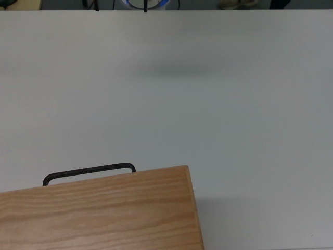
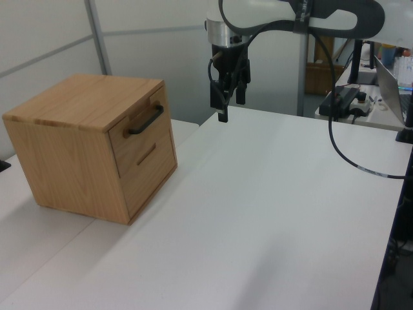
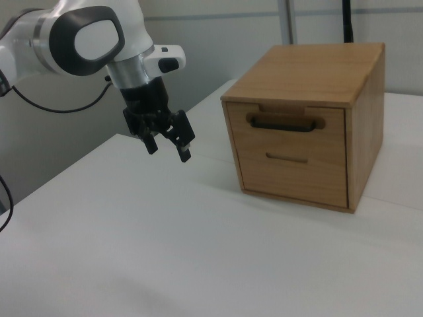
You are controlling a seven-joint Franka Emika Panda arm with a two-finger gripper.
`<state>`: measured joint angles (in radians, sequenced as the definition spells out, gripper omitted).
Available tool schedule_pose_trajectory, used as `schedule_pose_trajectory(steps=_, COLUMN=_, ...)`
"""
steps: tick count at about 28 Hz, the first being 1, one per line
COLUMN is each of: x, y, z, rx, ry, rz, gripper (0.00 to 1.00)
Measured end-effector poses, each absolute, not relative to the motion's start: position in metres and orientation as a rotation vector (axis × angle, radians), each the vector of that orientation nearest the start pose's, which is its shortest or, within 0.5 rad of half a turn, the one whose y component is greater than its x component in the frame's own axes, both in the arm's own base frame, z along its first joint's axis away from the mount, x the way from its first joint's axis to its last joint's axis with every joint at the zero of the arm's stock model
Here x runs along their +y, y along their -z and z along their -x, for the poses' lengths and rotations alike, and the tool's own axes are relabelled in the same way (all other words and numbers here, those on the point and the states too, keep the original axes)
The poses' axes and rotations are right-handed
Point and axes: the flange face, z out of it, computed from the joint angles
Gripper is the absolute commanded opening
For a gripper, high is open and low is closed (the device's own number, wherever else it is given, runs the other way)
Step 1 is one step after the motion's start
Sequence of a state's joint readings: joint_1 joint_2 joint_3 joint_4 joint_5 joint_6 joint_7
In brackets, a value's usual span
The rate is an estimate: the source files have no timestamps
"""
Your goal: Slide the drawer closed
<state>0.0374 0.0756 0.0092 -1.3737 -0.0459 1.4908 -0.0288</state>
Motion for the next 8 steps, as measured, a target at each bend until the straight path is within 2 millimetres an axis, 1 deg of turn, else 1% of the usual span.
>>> schedule_pose_trajectory(steps=8, x=0.0193, y=-0.6662, z=-0.5683, rx=-0.107, ry=0.050, rz=3.184, gripper=1.00)
